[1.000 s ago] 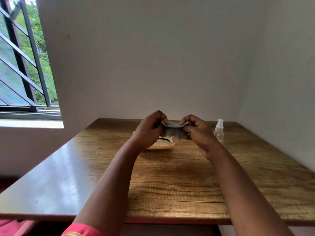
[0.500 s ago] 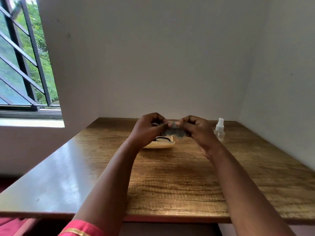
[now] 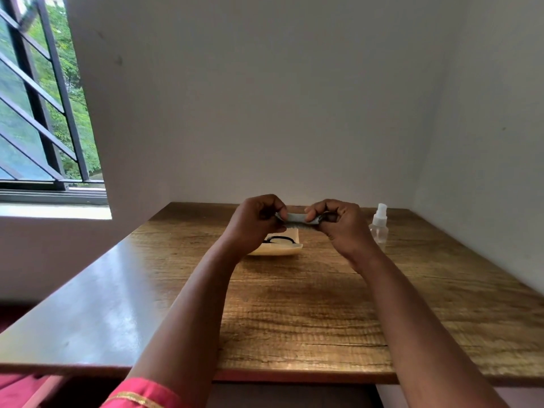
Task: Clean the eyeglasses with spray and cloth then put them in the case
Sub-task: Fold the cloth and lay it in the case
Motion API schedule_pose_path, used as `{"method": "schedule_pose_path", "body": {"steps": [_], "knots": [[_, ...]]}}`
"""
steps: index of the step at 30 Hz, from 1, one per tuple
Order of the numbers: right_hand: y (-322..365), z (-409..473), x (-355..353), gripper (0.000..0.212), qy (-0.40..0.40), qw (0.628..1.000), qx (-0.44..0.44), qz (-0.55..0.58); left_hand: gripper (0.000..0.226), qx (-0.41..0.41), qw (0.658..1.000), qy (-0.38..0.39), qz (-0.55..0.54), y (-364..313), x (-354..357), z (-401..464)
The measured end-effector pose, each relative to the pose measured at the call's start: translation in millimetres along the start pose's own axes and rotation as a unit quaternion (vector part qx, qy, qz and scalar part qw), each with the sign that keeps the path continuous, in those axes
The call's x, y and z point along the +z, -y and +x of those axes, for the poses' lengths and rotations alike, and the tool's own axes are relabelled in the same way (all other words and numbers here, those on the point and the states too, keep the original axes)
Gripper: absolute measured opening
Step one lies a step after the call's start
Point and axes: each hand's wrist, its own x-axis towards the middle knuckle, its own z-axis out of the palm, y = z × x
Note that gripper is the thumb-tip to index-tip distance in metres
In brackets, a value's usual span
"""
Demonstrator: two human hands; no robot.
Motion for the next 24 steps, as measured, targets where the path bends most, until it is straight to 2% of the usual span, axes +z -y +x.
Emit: {"method": "schedule_pose_path", "body": {"steps": [4, 7, 10, 13, 15, 18, 24], "knots": [[-6.7, -0.9, 1.0, 0.043, 0.035, 0.997, 0.056, -0.044, 0.015, -0.032, 0.998, 0.020, 0.053, 1.8, 0.2, -0.9], [-8.9, -1.2, 0.7, 0.042, 0.039, 0.994, 0.076, -0.066, 0.005, -0.065, 0.997, 0.023, 0.047, -0.8, 0.3, -1.4], [-5.1, -1.1, 1.3, 0.035, 0.041, 0.992, 0.102, -0.067, 0.019, -0.082, 0.996, 0.023, 0.024, -3.2, -0.2, -1.9], [1.5, -1.6, 3.3, 0.027, 0.030, 0.993, 0.109, -0.039, 0.030, -0.073, 0.995, -0.003, 0.061, -3.6, 0.9, -1.9], [4.4, -2.7, 3.5, 0.023, 0.028, 0.993, 0.110, -0.029, 0.027, -0.064, 0.993, -0.018, 0.100, -3.0, 1.8, -1.7], [3.4, -5.0, 2.6, 0.021, 0.038, 0.992, 0.110, -0.046, 0.018, -0.055, 0.993, -0.018, 0.102, -1.0, 0.7, -1.7], [-0.5, -4.7, 4.0, 0.014, 0.055, 0.991, 0.103, -0.059, 0.030, -0.060, 0.997, -0.024, 0.042, 0.8, -2.5, -3.0]]}}
